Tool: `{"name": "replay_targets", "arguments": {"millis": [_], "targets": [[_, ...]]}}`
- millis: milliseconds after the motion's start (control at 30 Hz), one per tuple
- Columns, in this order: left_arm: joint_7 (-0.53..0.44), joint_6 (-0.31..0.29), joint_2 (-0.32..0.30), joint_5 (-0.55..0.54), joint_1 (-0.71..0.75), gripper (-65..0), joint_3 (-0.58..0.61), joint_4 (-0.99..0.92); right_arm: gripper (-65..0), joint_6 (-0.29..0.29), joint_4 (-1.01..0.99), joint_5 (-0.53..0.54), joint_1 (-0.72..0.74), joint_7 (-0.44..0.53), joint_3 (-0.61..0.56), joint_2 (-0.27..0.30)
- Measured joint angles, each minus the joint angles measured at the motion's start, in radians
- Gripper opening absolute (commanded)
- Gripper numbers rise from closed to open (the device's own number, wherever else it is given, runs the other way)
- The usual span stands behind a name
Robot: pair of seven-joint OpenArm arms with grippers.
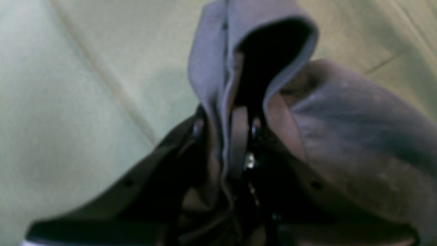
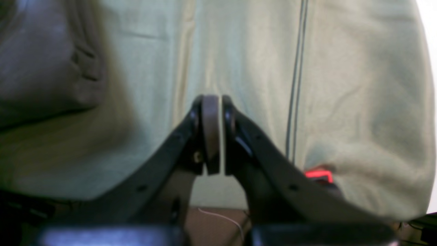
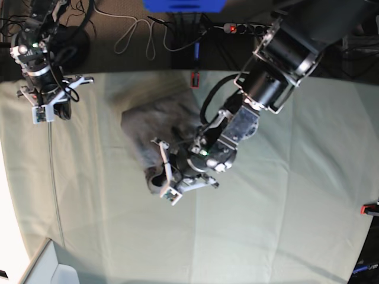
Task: Layout the t-shirt on the table in an organized manner, then fold the t-shirt properly
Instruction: 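Fold the collar edge over the stack with the left gripper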
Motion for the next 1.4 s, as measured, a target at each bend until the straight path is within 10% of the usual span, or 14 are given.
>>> {"name": "replay_targets", "arguments": {"millis": [567,900,1400], "targets": [[-0.010,-0.001,0.039,0.010,-0.047,-64.4,0.037,-0.016,-64.8,0.000,0.000,0.000,0.000,-0.003,0.000,0.000],[-0.015,0.001,0.033,0.007,-0.050,-28.7,0.034,-0.013,-64.8,0.000,0.000,0.000,0.000,-0.003,-0.005,0.000],[-0.011,0.007,-0.055,0.000,-0.063,-26.4,0.021,0.282,-64.7,0.047,0.005,-0.002,0.024,-0.009,-0.003,0.000]]}}
